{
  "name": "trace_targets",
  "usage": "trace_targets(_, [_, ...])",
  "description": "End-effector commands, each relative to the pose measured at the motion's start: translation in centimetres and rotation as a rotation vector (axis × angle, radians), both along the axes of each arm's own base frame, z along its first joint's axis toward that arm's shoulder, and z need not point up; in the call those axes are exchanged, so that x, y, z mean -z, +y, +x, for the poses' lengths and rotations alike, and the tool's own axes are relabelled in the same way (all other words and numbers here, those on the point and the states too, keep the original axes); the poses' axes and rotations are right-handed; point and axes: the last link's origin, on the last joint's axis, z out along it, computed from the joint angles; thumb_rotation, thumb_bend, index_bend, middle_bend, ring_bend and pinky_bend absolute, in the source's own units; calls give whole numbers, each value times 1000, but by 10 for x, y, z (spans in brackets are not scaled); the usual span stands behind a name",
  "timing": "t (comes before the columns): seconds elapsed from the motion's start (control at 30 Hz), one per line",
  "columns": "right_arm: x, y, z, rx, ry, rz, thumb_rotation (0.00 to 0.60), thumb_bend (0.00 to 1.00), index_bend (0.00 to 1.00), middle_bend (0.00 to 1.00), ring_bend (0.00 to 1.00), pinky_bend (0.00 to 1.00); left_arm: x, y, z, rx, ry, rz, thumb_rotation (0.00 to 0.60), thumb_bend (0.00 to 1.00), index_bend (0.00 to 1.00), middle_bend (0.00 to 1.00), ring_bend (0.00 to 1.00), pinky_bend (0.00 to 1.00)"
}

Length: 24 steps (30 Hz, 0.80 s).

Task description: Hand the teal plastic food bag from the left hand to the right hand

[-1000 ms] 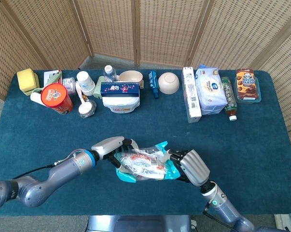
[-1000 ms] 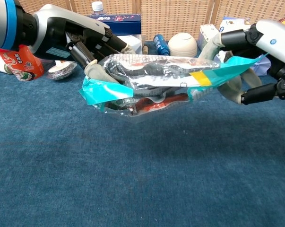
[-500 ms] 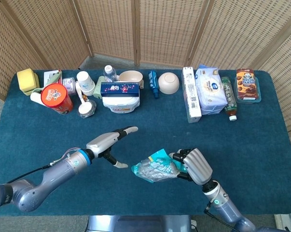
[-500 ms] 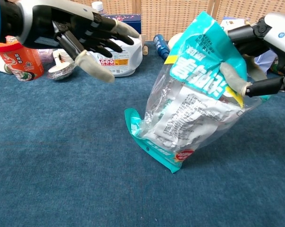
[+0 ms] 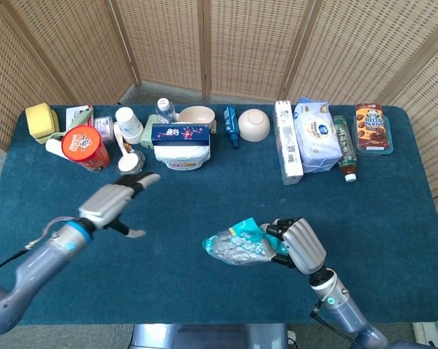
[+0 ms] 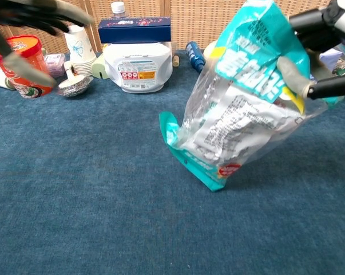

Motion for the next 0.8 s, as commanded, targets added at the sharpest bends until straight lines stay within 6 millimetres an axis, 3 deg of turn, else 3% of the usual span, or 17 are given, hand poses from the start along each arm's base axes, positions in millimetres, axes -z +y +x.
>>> trace_targets(0.03, [-5, 0, 3, -2, -8, -10, 600, 993, 829, 790, 708, 826, -31, -18, -52, -58, 97, 145, 600, 0, 0, 0, 0, 0])
trace_targets(0.13, [-11, -1, 9, -4, -19, -22, 600, 994, 829, 790, 708, 826, -43, -30, -82, -104, 100, 198, 600, 0, 0, 0, 0, 0])
trace_targets(0.47, [-20, -4, 24, 4, -26, -41, 600, 994, 829, 790, 708, 826, -58, -74, -156, -194, 103, 310, 600, 0, 0, 0, 0, 0])
trace_targets(0.63, [-20, -6, 25, 14, -34, -40, 600, 994, 829, 790, 708, 826, -69, -92, -176, -205, 159, 446, 600, 0, 0, 0, 0, 0])
trace_targets(0.8, [-21, -6, 27, 16, -48, -45, 600, 995, 830, 790, 708, 826, -74, -104, -181, -201, 190, 564, 600, 0, 0, 0, 0, 0])
